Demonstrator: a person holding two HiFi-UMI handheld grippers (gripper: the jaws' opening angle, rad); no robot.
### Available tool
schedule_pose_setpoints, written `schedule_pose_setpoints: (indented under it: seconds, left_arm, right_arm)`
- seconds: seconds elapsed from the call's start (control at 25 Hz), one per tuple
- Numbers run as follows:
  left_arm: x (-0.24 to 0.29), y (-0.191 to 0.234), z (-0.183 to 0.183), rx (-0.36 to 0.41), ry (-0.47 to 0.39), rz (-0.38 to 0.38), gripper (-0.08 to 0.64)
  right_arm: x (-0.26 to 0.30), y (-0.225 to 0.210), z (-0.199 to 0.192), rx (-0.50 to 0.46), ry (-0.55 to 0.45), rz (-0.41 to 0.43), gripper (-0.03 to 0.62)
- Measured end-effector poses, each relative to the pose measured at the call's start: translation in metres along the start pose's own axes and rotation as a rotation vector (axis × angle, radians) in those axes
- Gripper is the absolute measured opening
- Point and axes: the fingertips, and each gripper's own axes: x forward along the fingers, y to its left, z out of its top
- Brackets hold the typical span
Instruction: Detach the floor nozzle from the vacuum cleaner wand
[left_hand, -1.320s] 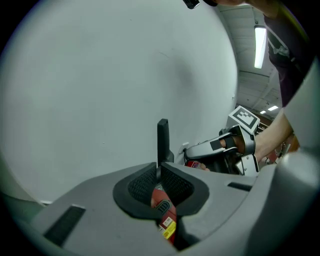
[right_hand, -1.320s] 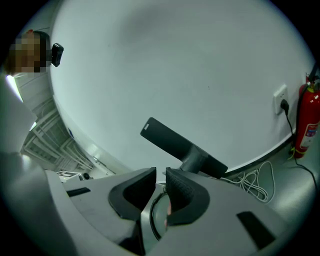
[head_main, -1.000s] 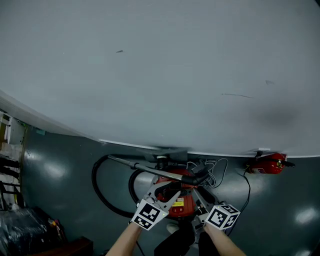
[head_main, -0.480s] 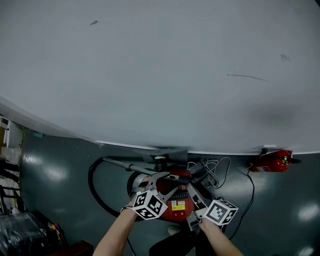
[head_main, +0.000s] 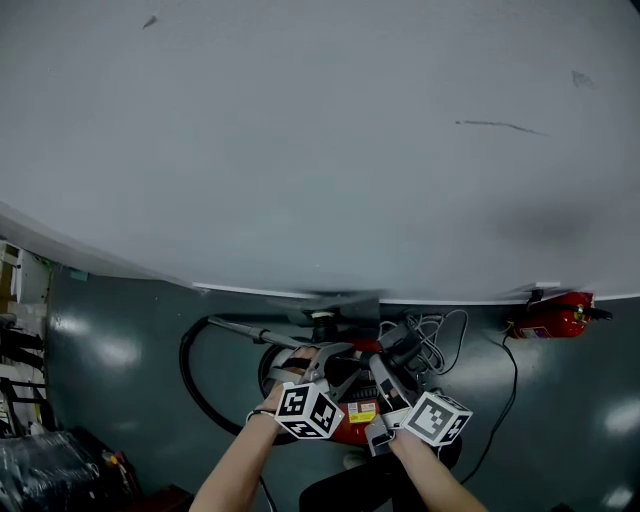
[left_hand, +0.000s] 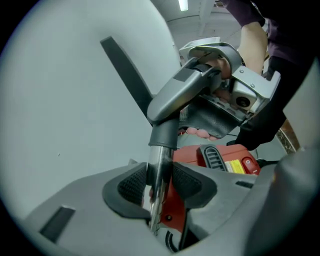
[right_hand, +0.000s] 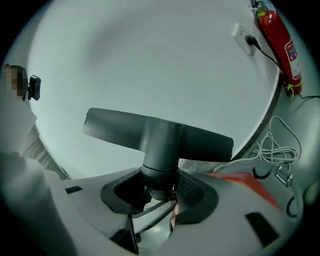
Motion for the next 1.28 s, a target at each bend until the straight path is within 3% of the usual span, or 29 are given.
schedule_pose_setpoints:
  seconds: [0.08, 0.2, 0.24, 0.4, 0.76, 0.84, 1.0, 1.16, 1.28]
  left_arm:
    - [0.0, -0.001, -0.001, 0.001, 0.014, -0.027, 0.158]
    - [0.0, -0.001, -0.001, 0.0, 0.024, -0.042, 0.156]
    - [0.0, -0.001, -0.001, -0.003, 0.023, -0.039, 0.156]
    - [0.0, 0.0, -0.001, -0.011, 0.024, -0.027, 0.156]
    - [-0.005, -0.001, 0.003, -0.036, 0.045, 0.003, 0.159]
    - [-0.012, -0.005, 0.01, -0.078, 0.035, 0.009, 0.244]
    - [-0.045, -0.008, 0.039, -0.202, -0.025, 0.052, 0.255]
    - [-0.097, 0.001, 0.079, -0.431, -0.125, 0.143, 0.253]
    - [-0.15, 0.014, 0.108, -0.617, -0.202, 0.259, 0.252]
  right_arm:
    - [-0.001, 0.002, -0.001, -0.096, 0.004, -0.014, 0.189]
    - [-0.002, 0.019, -0.005, -0.449, 0.042, -0.023, 0.187]
    - [-0.004, 0.023, -0.004, -0.471, 0.04, -0.006, 0.187]
    - [-0.017, 0.018, 0.028, -0.262, -0.04, 0.027, 0.187]
    - [-0.031, 0.026, 0.044, -0.238, -0.022, 0.045, 0.187]
    - [-0.036, 0.034, 0.045, -0.233, -0.007, 0.055, 0.187]
    - [-0.048, 0.064, 0.054, -0.241, 0.022, 0.079, 0.187]
    - [-0.069, 0.109, 0.069, -0.259, 0.051, 0.106, 0.187]
    - [-0.088, 0.15, 0.08, -0.279, 0.086, 0.13, 0.187]
